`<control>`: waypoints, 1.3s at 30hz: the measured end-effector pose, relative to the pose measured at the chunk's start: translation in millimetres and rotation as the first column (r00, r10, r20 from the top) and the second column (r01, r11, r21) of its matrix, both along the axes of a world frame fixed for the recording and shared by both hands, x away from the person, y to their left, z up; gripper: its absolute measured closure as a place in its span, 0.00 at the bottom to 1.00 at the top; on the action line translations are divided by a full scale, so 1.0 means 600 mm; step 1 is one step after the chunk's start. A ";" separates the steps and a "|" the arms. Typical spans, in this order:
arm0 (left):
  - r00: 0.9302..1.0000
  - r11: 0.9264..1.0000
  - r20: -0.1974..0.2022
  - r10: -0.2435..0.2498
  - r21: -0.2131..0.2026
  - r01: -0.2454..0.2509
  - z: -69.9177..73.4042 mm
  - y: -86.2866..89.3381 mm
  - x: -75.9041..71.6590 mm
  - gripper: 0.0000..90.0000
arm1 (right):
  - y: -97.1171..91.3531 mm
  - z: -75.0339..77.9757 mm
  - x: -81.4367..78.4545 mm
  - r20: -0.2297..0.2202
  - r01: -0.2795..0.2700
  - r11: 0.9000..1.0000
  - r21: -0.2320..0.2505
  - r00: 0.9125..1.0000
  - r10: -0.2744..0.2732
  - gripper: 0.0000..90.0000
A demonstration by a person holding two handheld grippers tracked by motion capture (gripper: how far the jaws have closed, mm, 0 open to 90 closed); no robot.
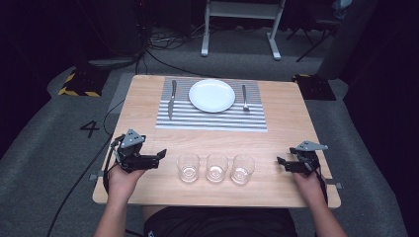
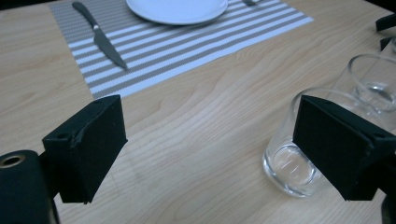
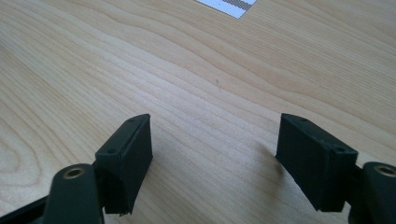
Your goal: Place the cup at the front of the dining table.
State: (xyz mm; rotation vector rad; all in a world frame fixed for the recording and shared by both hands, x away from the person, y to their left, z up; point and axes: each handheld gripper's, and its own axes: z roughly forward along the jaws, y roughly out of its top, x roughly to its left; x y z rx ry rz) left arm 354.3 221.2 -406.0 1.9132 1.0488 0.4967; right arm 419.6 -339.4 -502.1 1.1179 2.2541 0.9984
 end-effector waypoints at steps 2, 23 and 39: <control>1.000 1.000 0.016 0.000 -0.006 0.000 0.008 -0.006 -0.003 0.11 | 0.000 0.000 0.000 0.002 0.000 1.000 0.000 1.000 0.000 0.30; 0.995 0.998 0.091 -0.040 -0.035 0.043 0.033 -0.096 -0.028 0.07 | 0.001 0.000 -0.001 0.005 -0.001 1.000 -0.001 1.000 0.001 0.30; 0.994 0.994 0.029 -0.106 -0.015 0.106 0.011 -0.154 -0.031 0.08 | 0.002 0.000 -0.002 0.013 -0.008 1.000 -0.003 1.000 0.009 0.31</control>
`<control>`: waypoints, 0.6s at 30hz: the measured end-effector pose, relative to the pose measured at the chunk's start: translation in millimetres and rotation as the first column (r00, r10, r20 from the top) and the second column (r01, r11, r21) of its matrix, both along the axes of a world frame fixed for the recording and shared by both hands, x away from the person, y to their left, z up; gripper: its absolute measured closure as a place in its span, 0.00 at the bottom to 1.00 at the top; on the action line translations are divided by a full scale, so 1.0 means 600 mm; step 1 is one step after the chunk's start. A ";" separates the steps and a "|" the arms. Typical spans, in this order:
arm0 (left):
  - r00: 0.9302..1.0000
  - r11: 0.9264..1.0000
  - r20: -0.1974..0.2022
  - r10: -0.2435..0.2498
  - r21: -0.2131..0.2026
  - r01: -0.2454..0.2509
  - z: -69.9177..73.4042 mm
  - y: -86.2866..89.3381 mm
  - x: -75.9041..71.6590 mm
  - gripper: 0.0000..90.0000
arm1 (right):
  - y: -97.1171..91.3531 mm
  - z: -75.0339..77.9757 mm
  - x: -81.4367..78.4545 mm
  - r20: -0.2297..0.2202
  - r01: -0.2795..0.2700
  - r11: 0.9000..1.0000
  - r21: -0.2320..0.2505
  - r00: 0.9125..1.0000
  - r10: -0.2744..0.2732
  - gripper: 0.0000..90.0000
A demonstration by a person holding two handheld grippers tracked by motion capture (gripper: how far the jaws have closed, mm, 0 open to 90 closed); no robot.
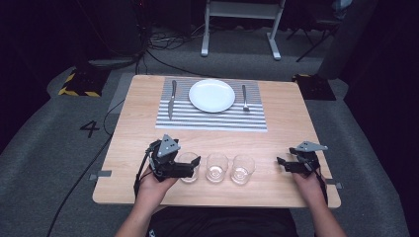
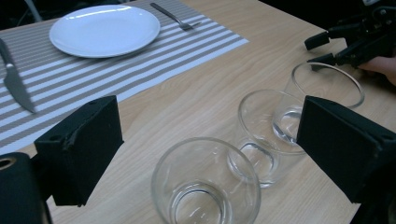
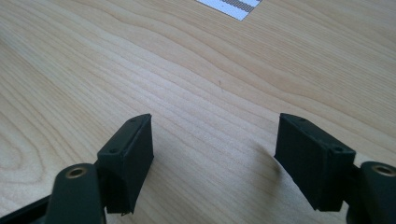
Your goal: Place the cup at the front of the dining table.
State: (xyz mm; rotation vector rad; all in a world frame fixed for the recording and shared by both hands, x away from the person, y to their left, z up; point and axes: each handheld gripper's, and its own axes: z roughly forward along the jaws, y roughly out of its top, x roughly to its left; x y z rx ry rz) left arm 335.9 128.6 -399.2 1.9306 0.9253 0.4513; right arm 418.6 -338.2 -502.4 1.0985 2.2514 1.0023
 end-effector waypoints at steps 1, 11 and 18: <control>1.000 1.000 -0.005 -0.014 0.005 0.014 -0.002 -0.004 0.000 0.08 | 0.000 0.000 0.000 0.000 0.000 1.000 0.000 1.000 0.000 0.31; 0.995 0.998 -0.092 -0.042 0.042 0.046 -0.022 -0.023 0.005 0.05 | 0.000 0.000 0.000 0.001 -0.003 1.000 0.000 1.000 0.003 0.31; 0.990 0.991 -0.138 0.015 0.133 0.003 -0.045 -0.021 0.015 0.04 | 0.000 0.000 -0.001 0.001 -0.007 1.000 -0.003 1.000 0.007 0.31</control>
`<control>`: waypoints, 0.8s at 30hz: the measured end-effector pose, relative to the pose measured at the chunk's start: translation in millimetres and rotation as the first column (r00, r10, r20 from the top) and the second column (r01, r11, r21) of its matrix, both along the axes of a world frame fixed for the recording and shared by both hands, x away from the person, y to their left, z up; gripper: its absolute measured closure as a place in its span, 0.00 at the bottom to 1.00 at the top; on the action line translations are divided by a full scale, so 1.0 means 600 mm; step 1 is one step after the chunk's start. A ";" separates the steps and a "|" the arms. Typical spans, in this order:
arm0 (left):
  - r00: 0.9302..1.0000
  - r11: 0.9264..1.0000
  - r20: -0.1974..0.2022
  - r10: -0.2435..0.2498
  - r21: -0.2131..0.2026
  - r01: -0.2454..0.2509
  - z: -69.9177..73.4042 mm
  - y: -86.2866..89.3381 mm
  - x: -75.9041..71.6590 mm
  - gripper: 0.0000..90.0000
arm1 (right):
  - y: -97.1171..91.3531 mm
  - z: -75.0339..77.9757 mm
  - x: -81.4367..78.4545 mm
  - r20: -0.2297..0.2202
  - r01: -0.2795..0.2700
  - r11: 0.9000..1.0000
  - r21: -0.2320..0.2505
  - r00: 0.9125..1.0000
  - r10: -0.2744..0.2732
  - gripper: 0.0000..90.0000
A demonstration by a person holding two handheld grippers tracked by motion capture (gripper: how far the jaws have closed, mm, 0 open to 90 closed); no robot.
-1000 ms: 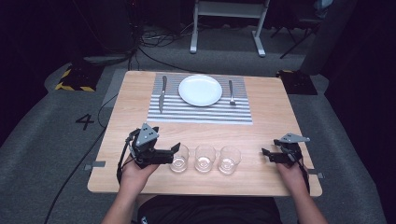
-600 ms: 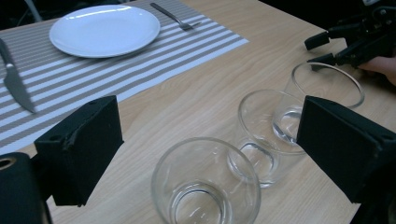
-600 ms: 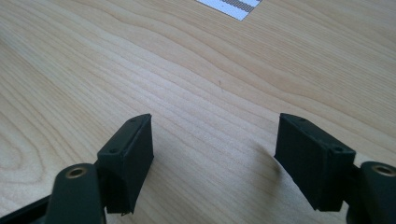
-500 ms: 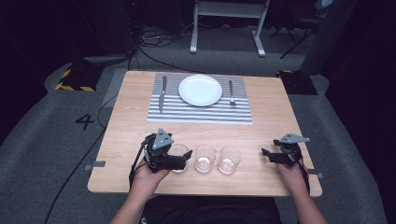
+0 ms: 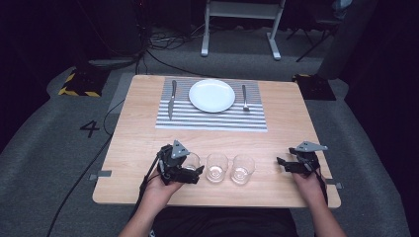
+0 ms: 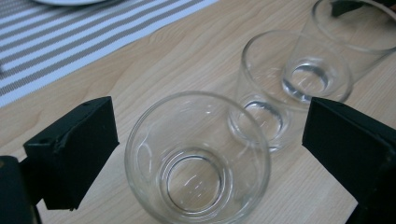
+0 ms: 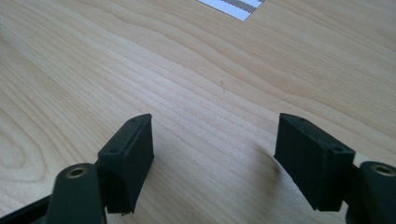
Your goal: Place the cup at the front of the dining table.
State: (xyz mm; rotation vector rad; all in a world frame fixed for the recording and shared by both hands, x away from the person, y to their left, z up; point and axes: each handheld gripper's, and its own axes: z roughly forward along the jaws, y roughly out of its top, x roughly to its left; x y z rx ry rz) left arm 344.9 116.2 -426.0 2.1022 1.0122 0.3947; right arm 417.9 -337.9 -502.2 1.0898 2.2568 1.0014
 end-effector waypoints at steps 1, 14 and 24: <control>1.000 1.000 -0.003 0.006 0.006 -0.006 -0.002 0.000 0.001 0.04 | 0.000 0.000 0.000 0.000 0.000 1.000 0.000 1.000 0.000 0.31; 0.995 0.997 -0.085 -0.051 0.055 0.056 -0.038 -0.005 0.015 0.09 | 0.000 0.000 0.000 0.000 -0.001 1.000 0.000 1.000 0.001 0.32; 0.995 0.995 -0.087 -0.052 0.085 0.060 -0.047 0.000 0.017 0.21 | 0.000 0.000 0.000 0.001 0.000 1.000 0.000 1.000 0.000 0.32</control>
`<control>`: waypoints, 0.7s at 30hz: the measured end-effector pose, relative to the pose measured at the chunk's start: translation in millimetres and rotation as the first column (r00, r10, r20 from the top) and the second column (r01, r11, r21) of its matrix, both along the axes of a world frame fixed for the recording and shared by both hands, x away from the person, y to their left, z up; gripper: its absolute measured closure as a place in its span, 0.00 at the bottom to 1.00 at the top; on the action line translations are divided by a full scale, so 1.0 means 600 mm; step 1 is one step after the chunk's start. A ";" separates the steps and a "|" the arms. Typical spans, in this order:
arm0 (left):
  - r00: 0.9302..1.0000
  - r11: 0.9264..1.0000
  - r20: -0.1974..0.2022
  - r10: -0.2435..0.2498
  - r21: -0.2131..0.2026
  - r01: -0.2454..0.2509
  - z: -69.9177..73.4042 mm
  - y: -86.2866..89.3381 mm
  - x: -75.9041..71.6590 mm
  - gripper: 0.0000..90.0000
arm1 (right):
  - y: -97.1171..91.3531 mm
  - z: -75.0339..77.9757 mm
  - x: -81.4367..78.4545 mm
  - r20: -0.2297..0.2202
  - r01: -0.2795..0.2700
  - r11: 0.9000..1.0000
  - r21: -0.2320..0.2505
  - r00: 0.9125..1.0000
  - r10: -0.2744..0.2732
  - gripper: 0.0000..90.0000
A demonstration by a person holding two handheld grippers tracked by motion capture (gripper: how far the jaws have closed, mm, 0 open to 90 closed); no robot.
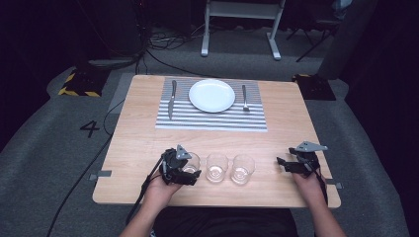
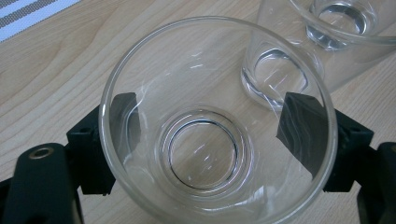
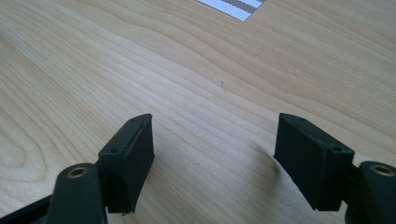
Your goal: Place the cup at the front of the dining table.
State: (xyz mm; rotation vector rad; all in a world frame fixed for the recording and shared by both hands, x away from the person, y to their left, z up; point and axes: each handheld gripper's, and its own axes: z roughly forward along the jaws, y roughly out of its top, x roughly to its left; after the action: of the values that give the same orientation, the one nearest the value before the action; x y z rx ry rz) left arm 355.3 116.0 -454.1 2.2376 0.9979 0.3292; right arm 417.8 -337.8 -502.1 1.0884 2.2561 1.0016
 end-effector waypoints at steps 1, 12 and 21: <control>1.000 1.000 0.003 0.000 0.003 0.000 0.000 0.000 0.000 0.21 | 0.000 0.000 0.000 0.000 0.000 1.000 -0.001 1.000 0.000 0.32; 1.000 0.999 0.005 -0.022 -0.023 0.022 0.013 0.000 0.002 0.21 | 0.001 0.000 -0.002 0.009 -0.008 1.000 -0.010 1.000 0.008 0.32; 1.000 0.998 0.025 -0.007 -0.054 0.008 0.039 0.009 0.012 0.21 | 0.001 0.000 -0.002 0.012 -0.001 1.000 -0.011 1.000 0.001 0.32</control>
State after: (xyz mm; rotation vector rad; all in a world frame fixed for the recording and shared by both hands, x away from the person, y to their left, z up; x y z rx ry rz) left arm 362.3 121.3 -430.5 2.1828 0.9743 0.3216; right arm 416.7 -337.1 -502.1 1.0735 2.2501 0.9927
